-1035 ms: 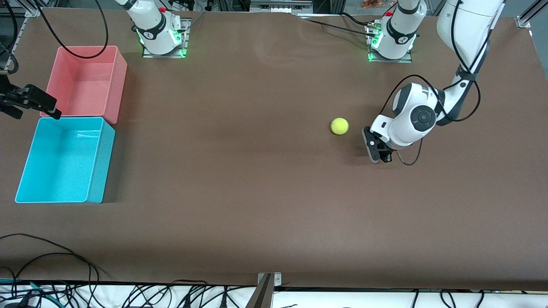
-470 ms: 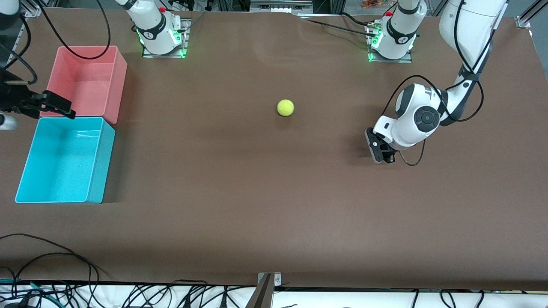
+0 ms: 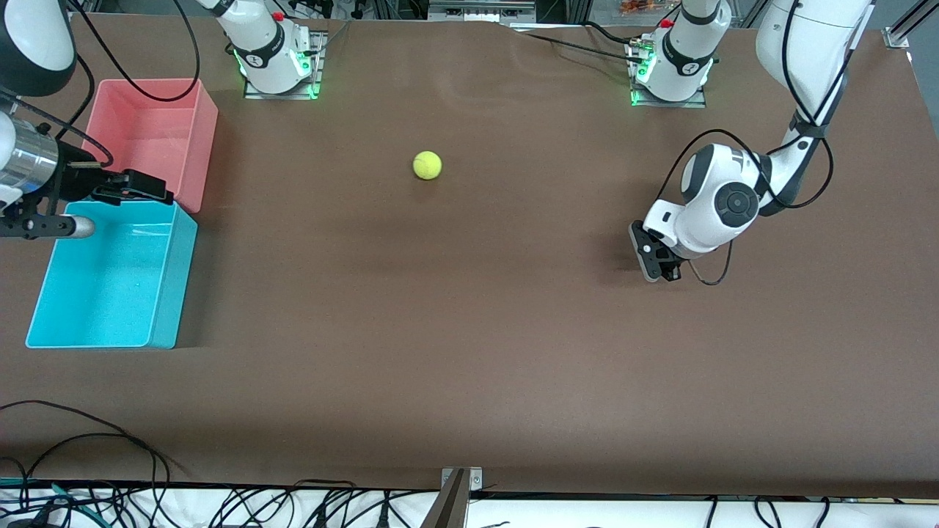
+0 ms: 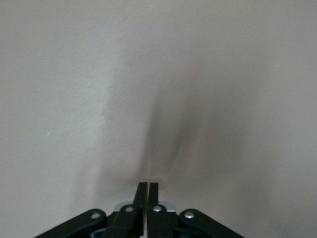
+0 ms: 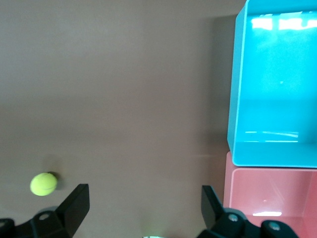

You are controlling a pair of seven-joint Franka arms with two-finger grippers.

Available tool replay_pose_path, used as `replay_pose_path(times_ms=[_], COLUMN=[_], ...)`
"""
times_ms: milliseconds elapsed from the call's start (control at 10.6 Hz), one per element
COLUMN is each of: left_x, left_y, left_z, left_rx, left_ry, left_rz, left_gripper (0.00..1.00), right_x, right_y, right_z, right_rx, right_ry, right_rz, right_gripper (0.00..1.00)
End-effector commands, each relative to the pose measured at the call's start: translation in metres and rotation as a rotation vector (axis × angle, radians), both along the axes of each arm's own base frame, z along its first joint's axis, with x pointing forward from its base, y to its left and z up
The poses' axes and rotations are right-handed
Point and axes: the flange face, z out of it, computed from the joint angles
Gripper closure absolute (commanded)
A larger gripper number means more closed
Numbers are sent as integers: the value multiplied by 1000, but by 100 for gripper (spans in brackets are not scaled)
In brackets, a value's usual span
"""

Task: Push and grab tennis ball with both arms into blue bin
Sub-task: 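Reach the right gripper toward the ball while the left gripper withdraws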

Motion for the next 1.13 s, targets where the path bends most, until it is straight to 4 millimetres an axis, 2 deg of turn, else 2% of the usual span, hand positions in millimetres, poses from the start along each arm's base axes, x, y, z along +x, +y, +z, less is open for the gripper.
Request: replay_pose_path(times_ms=[0,94,376,564,659,941,1035], left_x=[9,11,12,10,8,5,0], left_y=[33,39,53,72,78,78,79], left_z=[22,29,49,94,110,131,147], left_rx=[33,37,47,69,74,78,82], left_ry=[-39,-52,-84,-94,-103,-134,-157], left_rz=[35,41,79,109,121,122,122], left_gripper=[17,0,0,0,0,0,0], right_x=[-10,-16,-35,-68,-86,-116,-129], right_y=[13,16,27,52,59,67,71], right_z=[-16,-27,-68,-105,-123,-175,-195], right_rx=[34,54,156,136,122,115,154], right_ry=[29,54,119,89,73,37,34], right_rz=[-3,-8,-48,-27,-25,-35,-39], right_gripper=[0,0,0,0,0,0,0])
